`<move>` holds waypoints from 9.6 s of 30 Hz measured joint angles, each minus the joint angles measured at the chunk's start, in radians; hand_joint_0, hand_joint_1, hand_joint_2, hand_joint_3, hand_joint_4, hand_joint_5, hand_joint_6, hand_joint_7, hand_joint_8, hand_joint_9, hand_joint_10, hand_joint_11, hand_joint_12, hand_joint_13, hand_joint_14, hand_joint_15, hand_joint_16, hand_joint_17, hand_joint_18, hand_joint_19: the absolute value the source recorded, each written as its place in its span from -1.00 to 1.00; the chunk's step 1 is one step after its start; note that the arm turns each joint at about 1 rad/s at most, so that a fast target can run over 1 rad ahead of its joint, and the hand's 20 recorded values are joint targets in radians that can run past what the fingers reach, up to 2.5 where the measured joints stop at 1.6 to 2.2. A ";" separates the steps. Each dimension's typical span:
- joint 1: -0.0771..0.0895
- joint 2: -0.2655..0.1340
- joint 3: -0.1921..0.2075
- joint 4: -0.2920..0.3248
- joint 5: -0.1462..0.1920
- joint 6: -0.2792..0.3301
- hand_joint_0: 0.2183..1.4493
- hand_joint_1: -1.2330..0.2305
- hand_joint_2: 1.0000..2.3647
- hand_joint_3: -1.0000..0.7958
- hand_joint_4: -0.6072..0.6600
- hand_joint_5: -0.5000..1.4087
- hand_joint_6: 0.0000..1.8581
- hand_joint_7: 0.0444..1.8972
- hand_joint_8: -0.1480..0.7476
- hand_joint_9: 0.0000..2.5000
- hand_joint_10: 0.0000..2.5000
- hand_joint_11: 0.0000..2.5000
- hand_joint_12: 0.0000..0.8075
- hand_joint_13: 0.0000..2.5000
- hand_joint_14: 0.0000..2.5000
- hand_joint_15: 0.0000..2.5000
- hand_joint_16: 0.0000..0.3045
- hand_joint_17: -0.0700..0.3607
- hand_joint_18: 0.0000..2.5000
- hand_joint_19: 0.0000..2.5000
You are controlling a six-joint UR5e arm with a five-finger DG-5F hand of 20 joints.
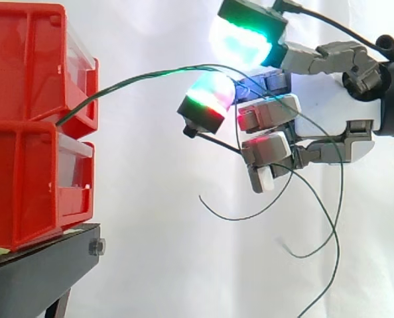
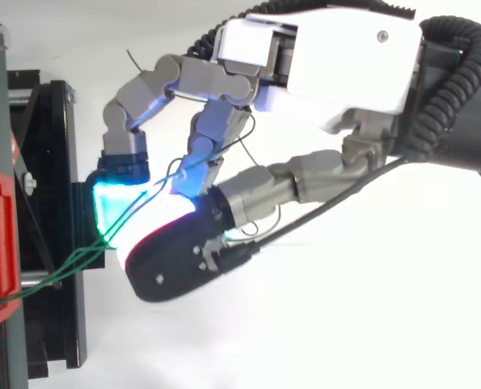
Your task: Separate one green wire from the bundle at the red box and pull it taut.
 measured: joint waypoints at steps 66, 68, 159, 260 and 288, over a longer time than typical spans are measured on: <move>0.000 0.000 -0.002 0.011 0.000 -0.025 -0.36 -0.27 -0.96 -0.05 0.07 -0.67 0.00 0.08 -0.08 0.06 -1.00 0.32 -0.01 -0.13 -0.98 -0.18 -0.63 -0.09 -0.33 -0.35; 0.000 0.000 -0.002 0.012 0.000 -0.027 -0.35 -0.29 -0.96 -0.02 0.01 -0.67 0.01 0.09 -0.08 0.06 -1.00 0.33 0.00 -0.14 -0.98 -0.18 -0.63 -0.09 -0.33 -0.35; -0.006 0.001 -0.001 0.023 -0.006 -0.047 -0.11 -0.59 -1.00 -0.44 0.05 -0.69 0.02 -0.03 -0.08 -0.20 -1.00 0.23 -0.03 -0.30 -0.98 -0.29 -0.64 -0.10 -0.42 -0.46; -0.006 0.001 0.000 0.028 -0.007 -0.049 -0.49 -0.03 -1.00 -0.44 0.10 -0.64 -0.02 0.10 -0.04 -0.01 -0.99 0.22 0.02 -0.30 -0.98 -0.35 -0.63 -0.09 -0.45 -0.42; -0.006 0.001 0.001 0.030 -0.006 -0.049 -0.44 -0.23 -0.99 -0.34 0.14 -0.68 0.00 0.02 -0.07 -0.04 -1.00 0.26 0.00 -0.29 -0.98 -0.33 -0.64 -0.10 -0.46 -0.40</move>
